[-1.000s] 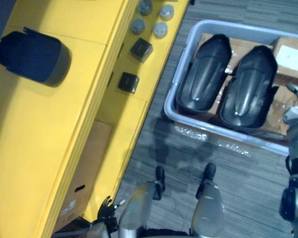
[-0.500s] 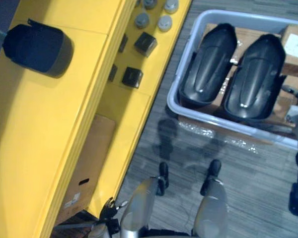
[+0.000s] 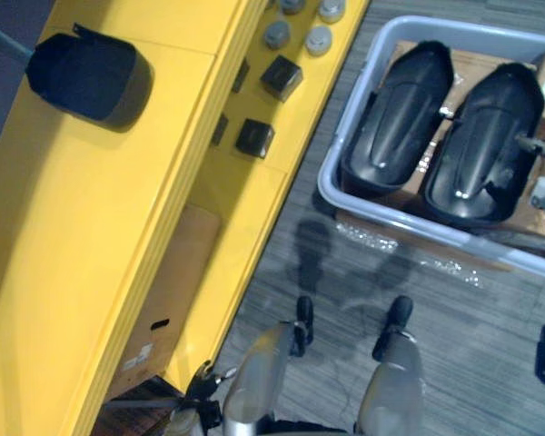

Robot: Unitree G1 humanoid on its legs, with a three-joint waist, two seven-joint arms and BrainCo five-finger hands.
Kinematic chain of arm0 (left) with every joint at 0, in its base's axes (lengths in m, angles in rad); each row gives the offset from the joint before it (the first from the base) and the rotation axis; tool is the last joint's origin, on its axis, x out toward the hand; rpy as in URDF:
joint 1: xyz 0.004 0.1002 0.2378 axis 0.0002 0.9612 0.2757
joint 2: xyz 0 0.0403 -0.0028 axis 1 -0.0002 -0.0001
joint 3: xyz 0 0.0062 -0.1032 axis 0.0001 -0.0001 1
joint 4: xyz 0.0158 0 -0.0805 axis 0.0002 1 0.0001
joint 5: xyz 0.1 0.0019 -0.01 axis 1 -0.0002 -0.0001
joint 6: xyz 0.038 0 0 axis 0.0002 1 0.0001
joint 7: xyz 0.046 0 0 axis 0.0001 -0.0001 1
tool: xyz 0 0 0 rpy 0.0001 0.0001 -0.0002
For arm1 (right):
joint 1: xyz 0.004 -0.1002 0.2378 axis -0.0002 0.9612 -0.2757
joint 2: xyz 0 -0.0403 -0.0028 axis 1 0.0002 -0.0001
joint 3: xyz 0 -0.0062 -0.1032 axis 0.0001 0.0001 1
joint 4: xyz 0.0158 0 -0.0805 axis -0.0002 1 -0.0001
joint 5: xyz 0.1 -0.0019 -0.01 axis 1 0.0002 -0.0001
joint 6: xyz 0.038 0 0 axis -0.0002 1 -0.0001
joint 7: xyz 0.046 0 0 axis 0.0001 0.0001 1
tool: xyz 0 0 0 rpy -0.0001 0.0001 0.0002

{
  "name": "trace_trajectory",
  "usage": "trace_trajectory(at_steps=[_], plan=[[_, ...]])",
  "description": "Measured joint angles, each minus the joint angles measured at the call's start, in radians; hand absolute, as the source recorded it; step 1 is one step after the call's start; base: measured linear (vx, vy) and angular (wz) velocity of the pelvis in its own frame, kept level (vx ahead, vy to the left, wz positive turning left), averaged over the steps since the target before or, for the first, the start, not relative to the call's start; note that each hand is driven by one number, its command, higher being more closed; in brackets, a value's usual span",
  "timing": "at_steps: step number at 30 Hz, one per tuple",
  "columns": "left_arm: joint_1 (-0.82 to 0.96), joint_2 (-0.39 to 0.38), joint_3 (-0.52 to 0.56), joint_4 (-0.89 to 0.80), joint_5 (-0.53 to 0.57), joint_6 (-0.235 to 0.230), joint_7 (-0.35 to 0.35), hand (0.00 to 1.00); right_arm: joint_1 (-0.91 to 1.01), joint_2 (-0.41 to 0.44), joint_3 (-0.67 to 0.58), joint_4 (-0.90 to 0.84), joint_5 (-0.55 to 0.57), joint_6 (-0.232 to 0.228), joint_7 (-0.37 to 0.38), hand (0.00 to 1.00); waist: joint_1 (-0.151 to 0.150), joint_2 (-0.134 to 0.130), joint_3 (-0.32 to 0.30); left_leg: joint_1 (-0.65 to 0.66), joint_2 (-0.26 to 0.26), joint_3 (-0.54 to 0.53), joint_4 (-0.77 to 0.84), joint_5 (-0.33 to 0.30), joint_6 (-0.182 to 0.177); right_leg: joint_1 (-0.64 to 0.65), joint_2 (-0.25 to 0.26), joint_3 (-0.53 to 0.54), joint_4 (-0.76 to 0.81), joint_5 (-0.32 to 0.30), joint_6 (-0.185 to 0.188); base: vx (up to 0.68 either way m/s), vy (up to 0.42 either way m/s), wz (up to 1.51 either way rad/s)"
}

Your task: Walk over and take plastic housings, then place them on the shelf

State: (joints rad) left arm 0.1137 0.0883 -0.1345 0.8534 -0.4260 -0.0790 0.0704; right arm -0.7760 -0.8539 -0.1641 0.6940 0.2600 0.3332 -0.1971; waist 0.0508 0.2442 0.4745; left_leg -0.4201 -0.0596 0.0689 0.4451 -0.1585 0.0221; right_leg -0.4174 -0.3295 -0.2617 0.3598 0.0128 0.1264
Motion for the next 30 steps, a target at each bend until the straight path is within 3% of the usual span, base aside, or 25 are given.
trace_trajectory(at_steps=[5,6,16,21,30], plan=[[-0.001,-0.018,-0.007,0.023,-0.009,0.001,0.000,0.00,-0.034,0.000,0.002,0.029,-0.010,0.070,-0.020,0.00,0.006,0.032,-0.023,0.001,0.003,0.002,-0.004,0.000,0.000,-0.003,0.001,-0.001,0.004,-0.001,-0.001,0.00,0.000,0.00],[-0.002,-0.019,-0.010,0.029,-0.010,0.000,-0.001,0.00,-0.040,0.000,0.003,0.033,-0.022,0.083,-0.025,1.00,0.009,0.037,-0.027,0.001,0.004,0.003,-0.006,0.001,-0.001,-0.004,0.000,-0.001,0.006,-0.001,-0.001,0.00,0.000,0.00],[-0.024,-0.018,-0.048,0.062,-0.078,-0.006,-0.009,0.00,-0.082,-0.041,0.025,0.115,-0.118,0.113,-0.053,1.00,0.046,0.052,-0.038,0.000,0.006,0.012,-0.023,0.009,-0.009,-0.037,-0.007,0.000,0.038,-0.024,-0.012,0.00,-0.003,-0.01],[-0.030,-0.016,-0.086,0.073,-0.079,-0.007,-0.008,0.00,-0.097,-0.054,0.070,0.170,-0.206,0.155,-0.029,1.00,0.053,0.072,-0.053,-0.003,0.002,-0.004,-0.027,0.010,-0.010,-0.038,-0.016,-0.015,0.048,-0.036,-0.008,0.02,0.011,0.09],[-0.035,-0.007,-0.116,0.057,-0.117,-0.015,-0.007,0.00,-0.124,-0.073,0.090,0.225,-0.346,0.196,0.002,1.00,0.074,0.075,-0.055,-0.019,-0.003,-0.025,-0.015,0.009,-0.010,-0.033,-0.021,-0.041,0.054,-0.039,-0.008,0.01,0.014,0.08]])
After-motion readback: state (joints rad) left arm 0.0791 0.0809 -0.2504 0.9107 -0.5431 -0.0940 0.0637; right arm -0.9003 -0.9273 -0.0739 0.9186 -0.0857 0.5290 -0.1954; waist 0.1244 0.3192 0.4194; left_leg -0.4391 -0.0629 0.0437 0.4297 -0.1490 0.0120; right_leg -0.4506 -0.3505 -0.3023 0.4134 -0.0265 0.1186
